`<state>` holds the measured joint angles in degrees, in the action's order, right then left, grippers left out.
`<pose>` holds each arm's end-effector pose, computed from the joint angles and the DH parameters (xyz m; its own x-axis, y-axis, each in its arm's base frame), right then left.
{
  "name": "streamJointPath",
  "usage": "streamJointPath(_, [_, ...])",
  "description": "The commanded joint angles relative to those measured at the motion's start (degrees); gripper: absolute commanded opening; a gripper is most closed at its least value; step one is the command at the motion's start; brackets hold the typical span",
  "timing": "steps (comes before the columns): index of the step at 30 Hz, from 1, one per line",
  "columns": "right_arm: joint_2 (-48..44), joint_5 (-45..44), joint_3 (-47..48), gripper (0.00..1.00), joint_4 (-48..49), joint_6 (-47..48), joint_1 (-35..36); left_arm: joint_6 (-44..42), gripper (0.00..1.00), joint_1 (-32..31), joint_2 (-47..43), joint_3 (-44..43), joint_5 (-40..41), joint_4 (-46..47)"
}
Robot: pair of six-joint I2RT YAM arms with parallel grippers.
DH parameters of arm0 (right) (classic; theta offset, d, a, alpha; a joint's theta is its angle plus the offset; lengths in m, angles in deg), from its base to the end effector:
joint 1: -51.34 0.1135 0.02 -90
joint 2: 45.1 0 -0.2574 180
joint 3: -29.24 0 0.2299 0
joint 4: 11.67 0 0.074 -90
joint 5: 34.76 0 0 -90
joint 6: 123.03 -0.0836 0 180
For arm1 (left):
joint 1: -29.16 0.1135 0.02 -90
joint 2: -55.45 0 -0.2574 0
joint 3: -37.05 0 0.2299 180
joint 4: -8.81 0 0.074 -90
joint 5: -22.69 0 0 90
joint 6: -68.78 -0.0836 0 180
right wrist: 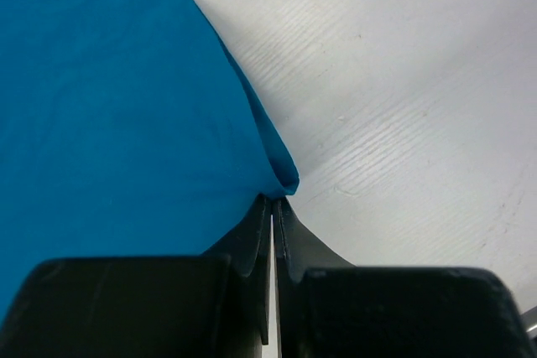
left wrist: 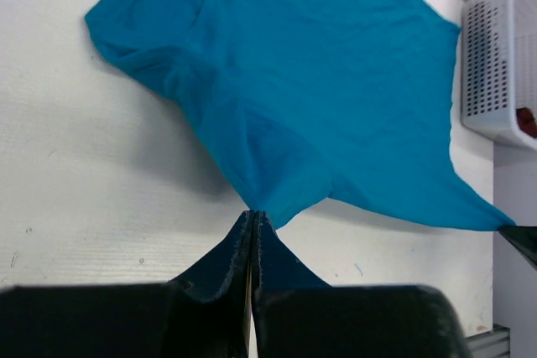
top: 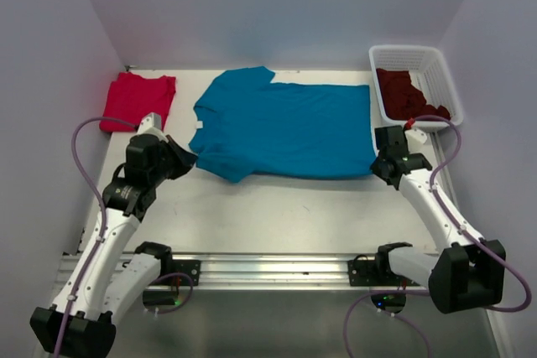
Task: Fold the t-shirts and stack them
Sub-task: Flatten the tshirt out
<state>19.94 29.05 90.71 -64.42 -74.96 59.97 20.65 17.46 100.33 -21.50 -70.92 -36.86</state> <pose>0.2265 -0.0029 0.2085 -0.5404 0.5245 -0.6580 0.6296 0.7708 0.0973 0.1894 -0.0446 0.2660 -0.5564 -0.5650 -0.6092 -0.1567 0.7914 -0.5909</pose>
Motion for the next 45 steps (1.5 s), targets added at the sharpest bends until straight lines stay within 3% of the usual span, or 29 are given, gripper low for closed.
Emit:
streamJointPath(1, [-2.63,-1.84,3.92,0.0,-2.45,1.15,-0.19,1.2,0.01,0.01,-2.78,-5.35,1.68,-2.23])
streamJointPath(15, [-6.76,-0.35,8.76,0.0,-5.88,3.0,-0.19,2.17,0.04,0.01,-6.47,-10.55,2.56,-10.32])
streamJointPath(19, [-6.85,-0.26,8.85,0.0,-5.71,3.61,-0.19,2.17,0.1,0.01,-6.91,-9.76,2.65,-11.29])
streamJointPath(27, [-1.15,0.44,8.93,0.0,-2.02,4.23,-0.19,1.47,0.09,-0.07,-2.35,-2.55,2.31,-3.39])
streamJointPath(32, [1.32,1.58,9.73,0.0,-1.22,4.05,-0.19,-0.29,0.1,0.01,4.23,0.08,-6.02,1.8])
streamJointPath(35, [1.32,1.5,9.46,0.0,-0.96,4.23,-0.19,-2.05,0.22,0.01,7.4,1.14,-11.04,0.67])
streamJointPath(36, [1.15,1.41,9.46,0.0,-0.87,4.31,-0.19,-2.14,0.3,-0.07,7.06,1.67,-11.67,0.58])
streamJointPath(37, [1.23,1.32,9.38,0.0,-0.87,4.49,-0.19,-2.14,0.45,-0.07,6.54,2.37,-12.2,0.4])
streamJointPath(39, [1.23,1.23,9.03,0.0,-0.78,4.49,-0.19,-2.05,0.58,-0.07,4.52,3.16,-11.42,-1.88])
streamJointPath(40, [1.32,1.32,9.02,0.0,-0.78,4.58,-0.19,-2.14,0.71,-0.07,3.9,3.08,-10.8,-3.1])
streamJointPath(42, [1.32,1.58,8.67,0.0,-0.61,4.4,-0.19,-2.75,0.76,-0.07,2.75,2.29,-11.14,-6.53])
streamJointPath(45, [1.67,1.85,8.41,0.0,-0.08,4.32,-0.19,-4.15,0.73,-0.07,3.02,1.23,-14.13,-11.98])
